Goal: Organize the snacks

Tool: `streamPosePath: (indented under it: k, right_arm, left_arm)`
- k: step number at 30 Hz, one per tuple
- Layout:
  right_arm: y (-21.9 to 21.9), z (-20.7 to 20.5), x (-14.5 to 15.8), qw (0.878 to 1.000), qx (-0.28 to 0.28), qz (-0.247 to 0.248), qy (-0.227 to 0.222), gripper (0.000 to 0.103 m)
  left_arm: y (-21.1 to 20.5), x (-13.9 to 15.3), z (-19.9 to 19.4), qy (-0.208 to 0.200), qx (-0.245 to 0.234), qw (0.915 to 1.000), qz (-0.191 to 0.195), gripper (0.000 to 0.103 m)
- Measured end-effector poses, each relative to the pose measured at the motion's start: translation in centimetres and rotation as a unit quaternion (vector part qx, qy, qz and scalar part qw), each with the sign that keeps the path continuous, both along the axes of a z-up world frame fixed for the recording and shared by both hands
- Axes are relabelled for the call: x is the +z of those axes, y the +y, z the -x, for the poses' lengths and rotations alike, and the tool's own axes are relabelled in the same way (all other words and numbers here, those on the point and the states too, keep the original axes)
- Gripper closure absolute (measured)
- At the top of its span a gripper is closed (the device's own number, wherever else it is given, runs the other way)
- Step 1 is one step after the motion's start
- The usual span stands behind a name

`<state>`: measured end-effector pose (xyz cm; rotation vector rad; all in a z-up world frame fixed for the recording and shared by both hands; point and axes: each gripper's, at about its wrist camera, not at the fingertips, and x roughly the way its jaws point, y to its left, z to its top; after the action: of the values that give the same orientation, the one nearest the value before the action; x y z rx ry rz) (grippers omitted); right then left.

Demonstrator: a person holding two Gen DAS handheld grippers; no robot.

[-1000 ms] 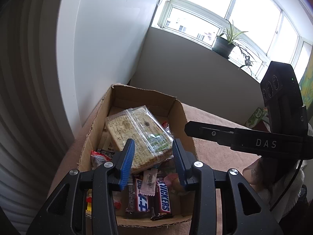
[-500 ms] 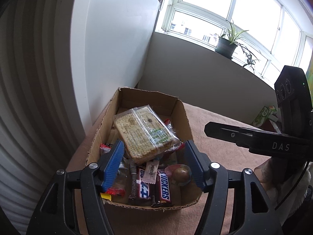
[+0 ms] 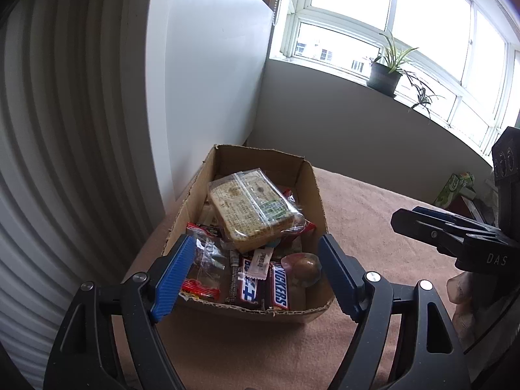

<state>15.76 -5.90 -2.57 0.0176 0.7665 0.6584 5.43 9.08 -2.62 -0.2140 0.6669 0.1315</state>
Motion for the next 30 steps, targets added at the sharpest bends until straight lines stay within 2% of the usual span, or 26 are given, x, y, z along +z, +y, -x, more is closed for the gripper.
streamPosePath:
  k: [12,30]
  right_arm:
    - [-3.1,5.2,-0.3,0.998,-0.043,0.035,-0.043,0.009]
    - [-4.0,6.4,0.5,0.997,-0.052,0.028,-0.051,0.009]
  left_arm:
    - [-1.9,0.1,3.0,-0.001,0.022,0.9995,-0.023,0.024]
    - [-3.0,0.1,4.5,0.006,0.027,0.9992,-0.029,0.024]
